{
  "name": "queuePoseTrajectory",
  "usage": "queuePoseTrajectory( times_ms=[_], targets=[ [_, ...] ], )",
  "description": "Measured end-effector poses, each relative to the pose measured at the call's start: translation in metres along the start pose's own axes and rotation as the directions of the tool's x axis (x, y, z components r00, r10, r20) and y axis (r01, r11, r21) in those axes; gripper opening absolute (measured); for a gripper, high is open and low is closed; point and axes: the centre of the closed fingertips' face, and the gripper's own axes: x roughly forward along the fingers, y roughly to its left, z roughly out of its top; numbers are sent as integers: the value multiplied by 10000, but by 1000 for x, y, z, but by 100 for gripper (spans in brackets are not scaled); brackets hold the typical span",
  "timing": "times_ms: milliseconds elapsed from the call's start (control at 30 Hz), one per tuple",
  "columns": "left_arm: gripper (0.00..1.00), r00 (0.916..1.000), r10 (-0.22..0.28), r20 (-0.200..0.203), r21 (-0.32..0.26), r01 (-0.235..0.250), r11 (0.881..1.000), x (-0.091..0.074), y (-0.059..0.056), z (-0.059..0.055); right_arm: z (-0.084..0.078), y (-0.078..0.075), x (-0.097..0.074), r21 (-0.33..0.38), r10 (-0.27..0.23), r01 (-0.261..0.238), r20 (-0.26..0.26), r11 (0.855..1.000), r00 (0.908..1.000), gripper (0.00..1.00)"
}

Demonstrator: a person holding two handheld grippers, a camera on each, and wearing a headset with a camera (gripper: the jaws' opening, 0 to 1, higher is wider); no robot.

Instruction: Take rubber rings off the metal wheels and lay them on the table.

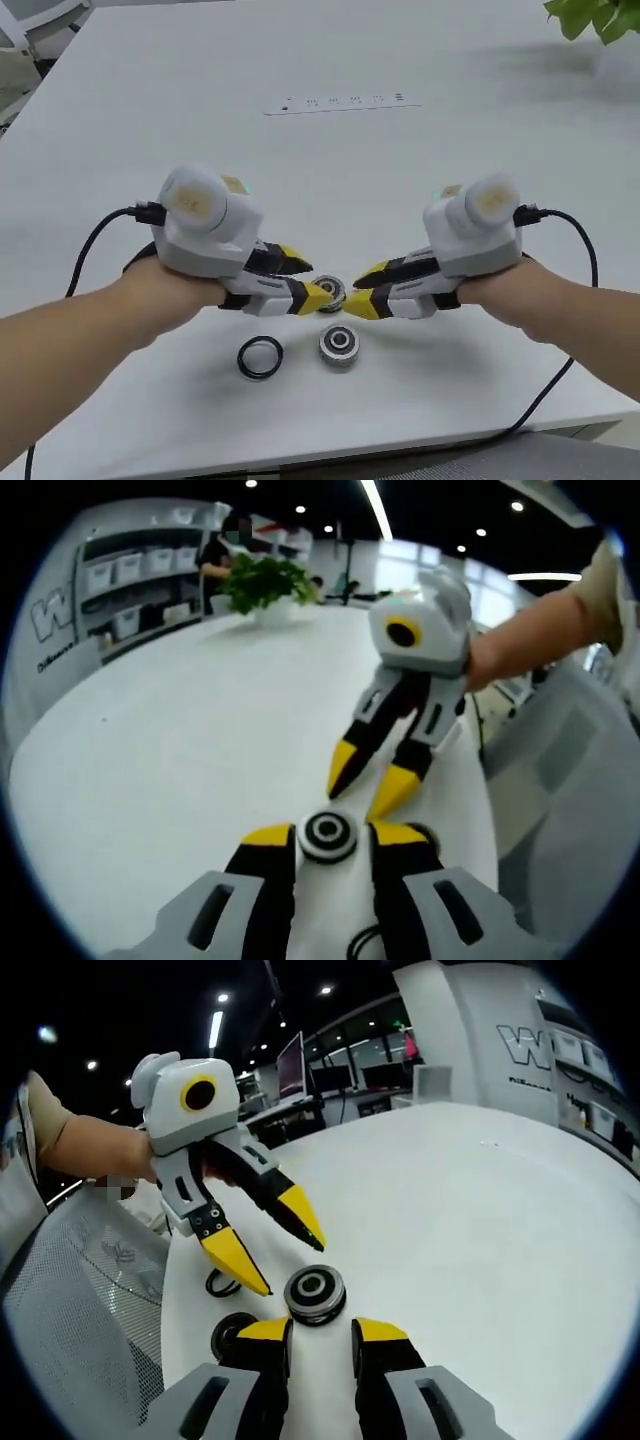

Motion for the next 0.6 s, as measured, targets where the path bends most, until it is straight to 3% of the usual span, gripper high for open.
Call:
queuePoseTrajectory(
  times_ms=[233,600],
  targets=[
    [25,9998,-105,-171,167,107,9998,6,-4,-3,-1,-1,-2,79,-47,47,34,10000,10000,21],
    [22,9995,63,-323,397,-50,9992,10,1,-8,-3,-1,-1,83,-52,52,3,10000,10000,21]
  ],
)
